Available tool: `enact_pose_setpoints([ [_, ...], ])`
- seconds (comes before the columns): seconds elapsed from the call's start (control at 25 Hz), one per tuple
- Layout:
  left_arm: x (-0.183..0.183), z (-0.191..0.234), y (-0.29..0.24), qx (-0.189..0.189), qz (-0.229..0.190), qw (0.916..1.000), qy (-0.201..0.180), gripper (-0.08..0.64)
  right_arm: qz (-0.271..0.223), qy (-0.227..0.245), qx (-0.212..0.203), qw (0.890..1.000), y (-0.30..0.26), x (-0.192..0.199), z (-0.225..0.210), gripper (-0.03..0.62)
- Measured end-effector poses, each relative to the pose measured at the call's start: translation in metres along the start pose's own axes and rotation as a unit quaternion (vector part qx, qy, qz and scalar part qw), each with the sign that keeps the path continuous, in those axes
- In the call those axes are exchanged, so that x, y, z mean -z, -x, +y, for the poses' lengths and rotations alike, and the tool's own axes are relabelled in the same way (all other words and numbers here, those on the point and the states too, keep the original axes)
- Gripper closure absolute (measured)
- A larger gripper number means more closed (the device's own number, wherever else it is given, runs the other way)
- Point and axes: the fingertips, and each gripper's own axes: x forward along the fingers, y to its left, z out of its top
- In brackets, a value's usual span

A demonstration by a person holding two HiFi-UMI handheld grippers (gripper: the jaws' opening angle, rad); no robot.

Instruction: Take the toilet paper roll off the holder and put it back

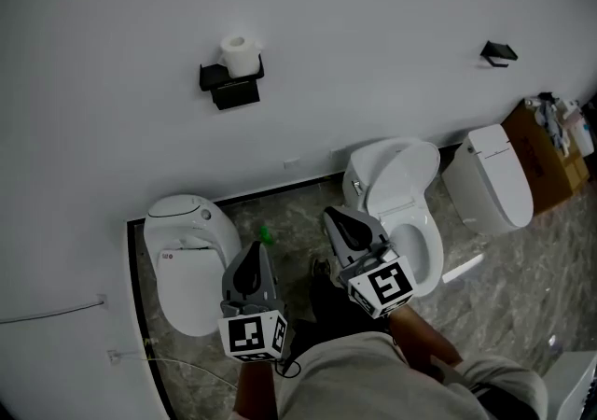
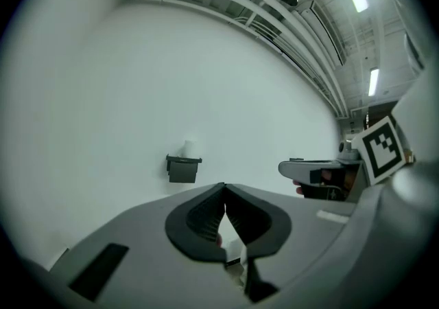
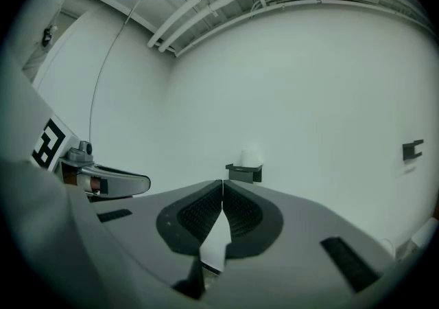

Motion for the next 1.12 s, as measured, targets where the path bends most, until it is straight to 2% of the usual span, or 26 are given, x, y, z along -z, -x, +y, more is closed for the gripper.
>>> enact_pose_setpoints([
  [0.2, -0.007, 0.028, -0.046, -0.019, 0.006, 0.9997, -0.014, 0.549, -0.015, -0.012, -0.02, 1.0, -0.056, 0.001, -0.021, 0.588],
  [0.4, -0.027, 0.048, -0.114, -0.021, 0.011, 0.9994, -0.025, 0.549, -0.032, -0.026, -0.032, 0.999, -0.117, -0.01, -0.063, 0.588],
  [0.56, -0.039, 0.062, -0.158, -0.053, 0.018, 0.9976, -0.041, 0.549, -0.035, -0.046, -0.031, 0.998, -0.151, -0.01, -0.102, 0.588],
  [0.76, -0.052, 0.069, -0.194, -0.087, 0.014, 0.995, -0.046, 0.549, -0.034, -0.068, -0.024, 0.997, -0.174, -0.001, -0.142, 0.588],
  [1.04, -0.06, 0.065, -0.234, -0.081, 0.022, 0.9945, -0.064, 0.544, -0.03, -0.08, 0.009, 0.996, -0.182, 0.009, -0.183, 0.588],
  [1.12, -0.062, 0.065, -0.246, -0.075, 0.025, 0.9947, -0.067, 0.505, -0.03, -0.084, 0.022, 0.996, -0.182, 0.01, -0.195, 0.588],
])
